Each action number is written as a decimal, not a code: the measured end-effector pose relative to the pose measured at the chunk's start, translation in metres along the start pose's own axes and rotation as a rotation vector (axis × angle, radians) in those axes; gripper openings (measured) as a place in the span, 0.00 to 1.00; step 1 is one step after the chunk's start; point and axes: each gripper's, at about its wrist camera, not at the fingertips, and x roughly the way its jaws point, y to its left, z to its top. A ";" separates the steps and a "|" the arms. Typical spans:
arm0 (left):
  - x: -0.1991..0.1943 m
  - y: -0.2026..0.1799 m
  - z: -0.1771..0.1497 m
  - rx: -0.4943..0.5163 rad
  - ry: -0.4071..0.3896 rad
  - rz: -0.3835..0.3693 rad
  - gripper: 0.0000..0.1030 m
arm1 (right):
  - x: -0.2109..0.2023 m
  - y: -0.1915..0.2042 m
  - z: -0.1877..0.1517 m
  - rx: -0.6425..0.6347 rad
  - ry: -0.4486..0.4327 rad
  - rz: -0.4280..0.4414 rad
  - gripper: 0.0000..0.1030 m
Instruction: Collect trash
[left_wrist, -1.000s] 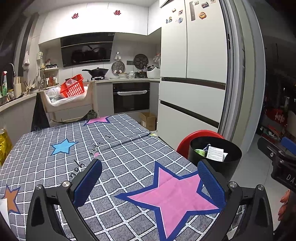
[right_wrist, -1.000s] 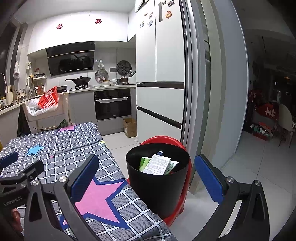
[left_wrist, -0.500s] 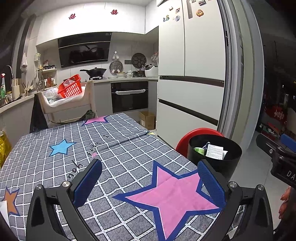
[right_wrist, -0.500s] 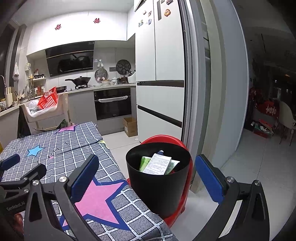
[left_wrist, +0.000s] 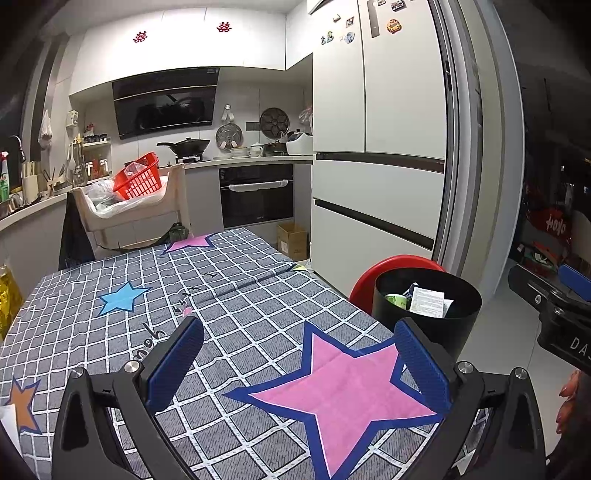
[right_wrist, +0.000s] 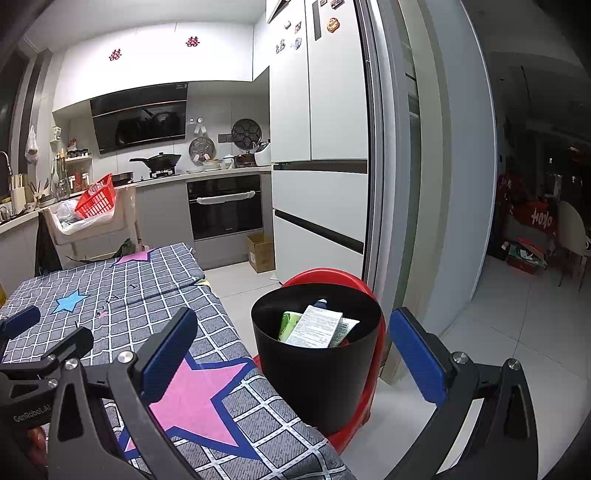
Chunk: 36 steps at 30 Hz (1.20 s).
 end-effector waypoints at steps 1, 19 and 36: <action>0.000 0.000 0.000 0.001 0.000 0.000 1.00 | 0.000 0.000 0.000 0.000 0.000 0.000 1.00; -0.001 -0.001 0.000 0.004 -0.001 0.000 1.00 | -0.004 0.000 0.001 0.008 -0.001 -0.004 1.00; -0.002 0.000 0.001 0.006 -0.001 0.000 1.00 | -0.004 -0.001 0.000 0.007 -0.001 -0.004 1.00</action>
